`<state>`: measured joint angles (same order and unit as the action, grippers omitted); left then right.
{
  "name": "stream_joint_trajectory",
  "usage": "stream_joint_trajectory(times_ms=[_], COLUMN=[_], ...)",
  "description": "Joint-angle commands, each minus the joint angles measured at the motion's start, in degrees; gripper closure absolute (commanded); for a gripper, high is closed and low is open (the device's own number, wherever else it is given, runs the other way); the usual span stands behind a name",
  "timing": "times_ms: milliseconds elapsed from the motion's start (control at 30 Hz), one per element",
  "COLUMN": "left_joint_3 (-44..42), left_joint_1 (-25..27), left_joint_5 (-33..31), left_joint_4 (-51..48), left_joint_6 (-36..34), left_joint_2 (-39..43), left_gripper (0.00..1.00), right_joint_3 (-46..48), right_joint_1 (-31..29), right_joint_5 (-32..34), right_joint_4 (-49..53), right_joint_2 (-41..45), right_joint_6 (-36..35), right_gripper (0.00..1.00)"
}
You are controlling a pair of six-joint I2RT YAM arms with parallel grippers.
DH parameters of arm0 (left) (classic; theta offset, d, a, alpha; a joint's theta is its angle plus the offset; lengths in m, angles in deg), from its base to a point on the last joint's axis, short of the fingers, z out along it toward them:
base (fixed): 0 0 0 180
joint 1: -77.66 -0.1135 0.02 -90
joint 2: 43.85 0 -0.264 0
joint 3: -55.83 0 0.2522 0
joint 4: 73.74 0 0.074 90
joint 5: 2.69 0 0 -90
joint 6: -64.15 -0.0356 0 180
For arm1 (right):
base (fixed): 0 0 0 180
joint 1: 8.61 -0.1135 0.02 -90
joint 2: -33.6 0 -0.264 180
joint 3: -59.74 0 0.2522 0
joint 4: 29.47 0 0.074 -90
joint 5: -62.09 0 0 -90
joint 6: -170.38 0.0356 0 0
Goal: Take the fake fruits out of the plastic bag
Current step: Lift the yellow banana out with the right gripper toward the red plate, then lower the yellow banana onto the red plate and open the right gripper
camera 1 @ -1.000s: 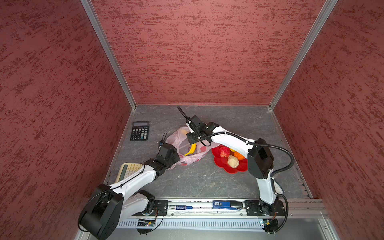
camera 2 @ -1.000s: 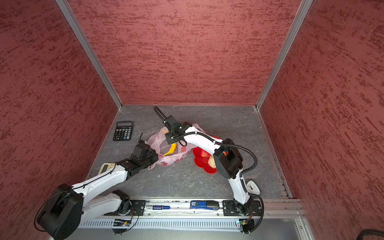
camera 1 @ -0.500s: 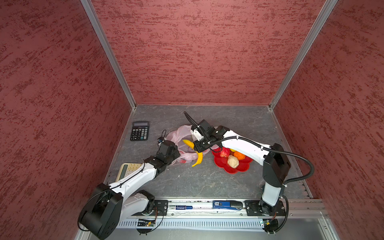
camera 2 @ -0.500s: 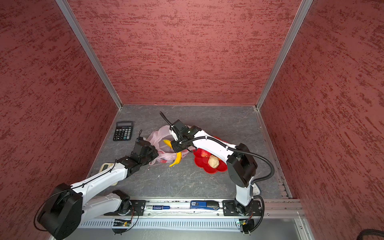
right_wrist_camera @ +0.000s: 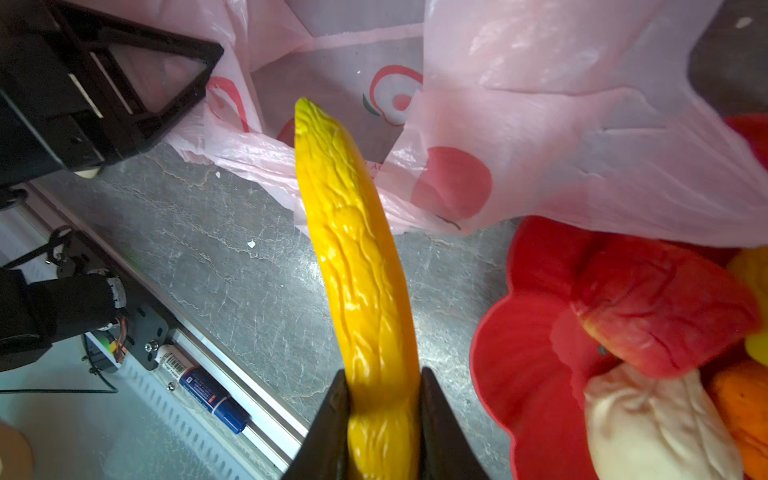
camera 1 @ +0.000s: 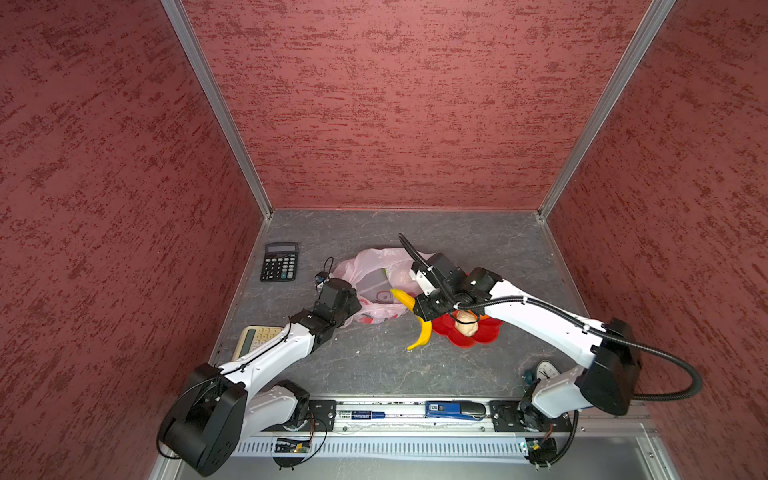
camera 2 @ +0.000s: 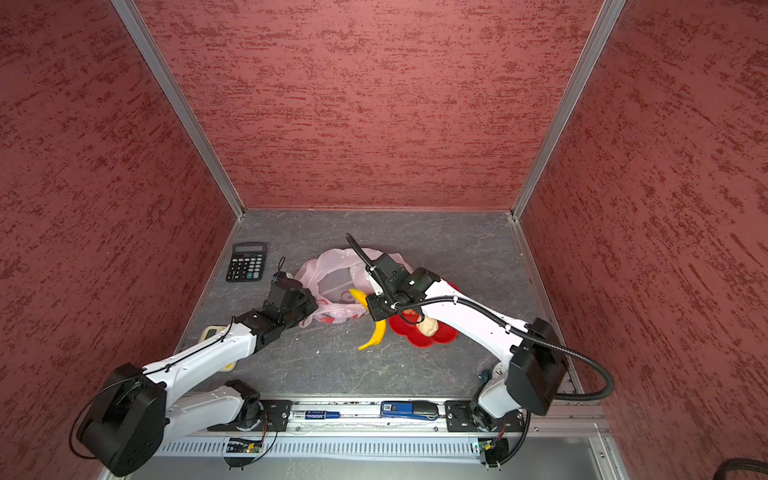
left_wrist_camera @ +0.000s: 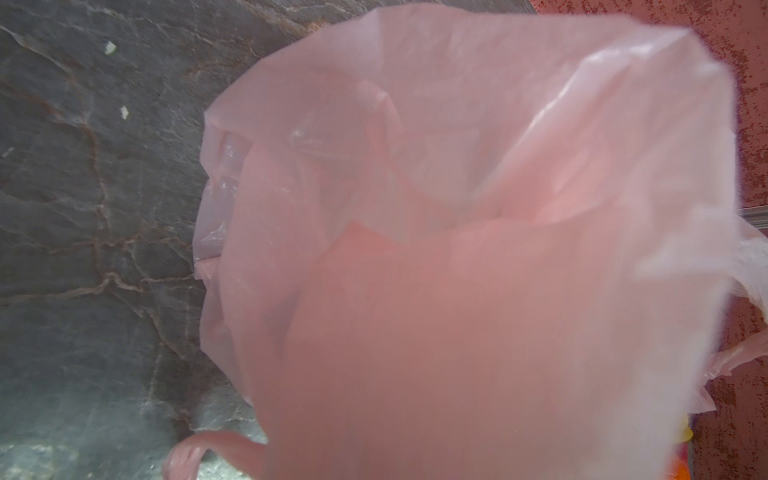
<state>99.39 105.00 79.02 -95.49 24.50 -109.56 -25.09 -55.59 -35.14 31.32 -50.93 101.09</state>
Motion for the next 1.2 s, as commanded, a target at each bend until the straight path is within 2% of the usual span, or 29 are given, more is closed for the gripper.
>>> stream_joint_trajectory(times_ms=[0,533,900,1167], left_joint_3=[-0.67,-0.72,-0.72,-0.11], left_joint_1=[0.09,-0.92,-1.03,-0.98], left_joint_5=[-1.45,-0.87,0.04,0.69], left_joint_4=[0.48,-0.30,-0.14,-0.08], left_joint_6=[0.24,-0.84,-0.70,-0.89], left_joint_2=[0.54,1.19,0.67,-0.53], left_gripper=[0.99,0.99,0.99,0.99], right_joint_3=[1.74,14.28,22.20,24.68], right_joint_1=[1.89,19.45,28.20,30.19], right_joint_5=[4.47,12.67,14.35,13.70], right_joint_4=[2.38,2.41,-2.57,-4.62], right_joint_2=[3.80,18.22,18.71,17.21], right_joint_6=[2.94,8.64,6.84,6.21], right_gripper=[0.82,0.82,0.81,0.81])
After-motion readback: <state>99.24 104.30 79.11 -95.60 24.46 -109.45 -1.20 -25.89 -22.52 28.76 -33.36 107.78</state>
